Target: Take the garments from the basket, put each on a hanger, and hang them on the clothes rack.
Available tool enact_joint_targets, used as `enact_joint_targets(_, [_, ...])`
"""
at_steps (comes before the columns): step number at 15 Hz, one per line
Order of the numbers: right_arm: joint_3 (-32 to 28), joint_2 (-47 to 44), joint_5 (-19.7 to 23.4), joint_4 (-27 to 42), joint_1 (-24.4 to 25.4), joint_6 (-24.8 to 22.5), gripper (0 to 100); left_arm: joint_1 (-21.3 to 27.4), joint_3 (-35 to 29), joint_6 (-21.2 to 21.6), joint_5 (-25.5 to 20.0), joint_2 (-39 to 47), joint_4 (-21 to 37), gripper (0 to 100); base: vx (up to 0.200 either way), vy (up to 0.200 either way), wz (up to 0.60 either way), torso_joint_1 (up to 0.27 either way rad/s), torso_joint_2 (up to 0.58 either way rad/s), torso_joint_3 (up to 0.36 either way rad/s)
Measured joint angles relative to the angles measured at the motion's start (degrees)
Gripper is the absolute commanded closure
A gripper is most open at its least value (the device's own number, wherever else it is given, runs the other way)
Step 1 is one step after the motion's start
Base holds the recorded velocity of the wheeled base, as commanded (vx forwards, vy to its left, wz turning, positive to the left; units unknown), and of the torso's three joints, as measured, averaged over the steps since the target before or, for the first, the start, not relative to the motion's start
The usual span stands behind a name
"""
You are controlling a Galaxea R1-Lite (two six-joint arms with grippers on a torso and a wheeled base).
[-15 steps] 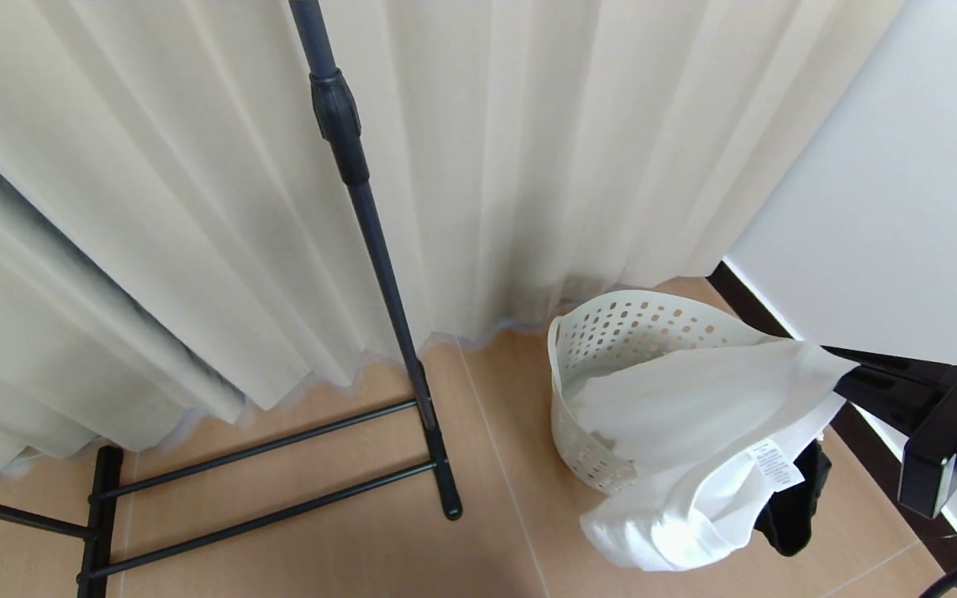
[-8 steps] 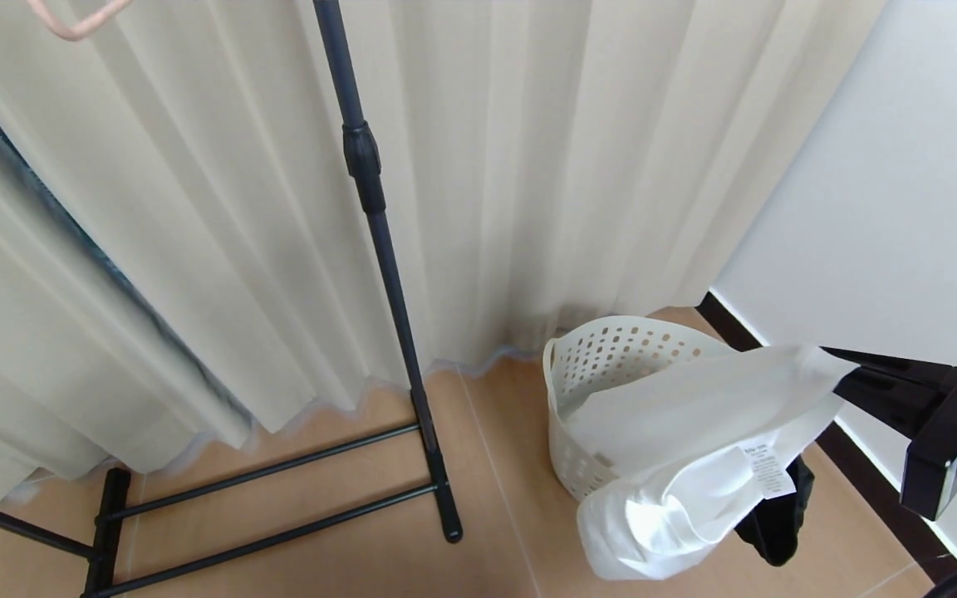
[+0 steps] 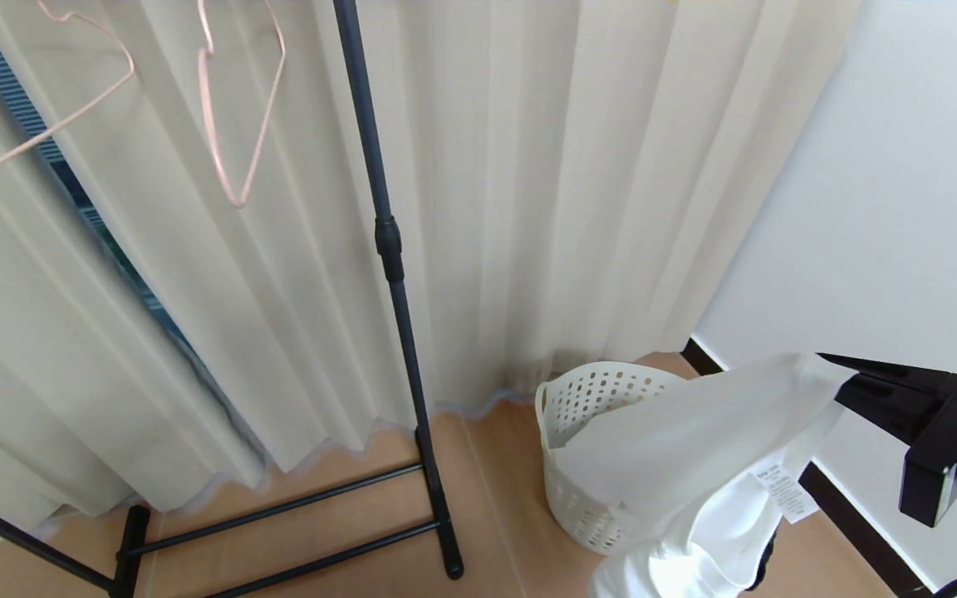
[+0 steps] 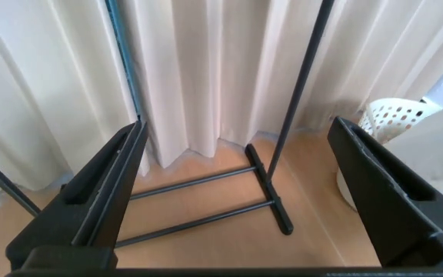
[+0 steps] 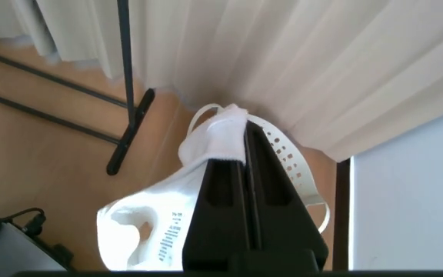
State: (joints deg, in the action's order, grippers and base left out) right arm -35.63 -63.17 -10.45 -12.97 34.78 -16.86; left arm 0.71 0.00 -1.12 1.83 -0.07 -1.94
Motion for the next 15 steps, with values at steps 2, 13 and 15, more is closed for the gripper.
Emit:
enact_joint_targets(2, [0.11, 0.00, 0.00, -0.02, 0.02, 0.02, 100, 0.00, 0.00, 0.00, 0.00, 0.00, 0.02, 0, 0.000, 0.000, 0.00, 0.129, -0.48, -0.286])
enact_joint_targets(13, [0.24, -0.05, 0.00, -0.02, 0.02, 0.02, 100, 0.00, 0.00, 0.01, 0.00, 0.00, 0.02, 0, 0.000, 0.000, 0.00, 0.179, -0.51, -0.203])
enact_joint_targets(15, [0.30, -0.02, 0.02, 0.00, 0.02, 0.00, 100, 0.00, 0.00, 0.01, 0.00, 0.00, 0.00, 0, 0.000, 0.000, 0.00, 0.232, -0.56, -0.300])
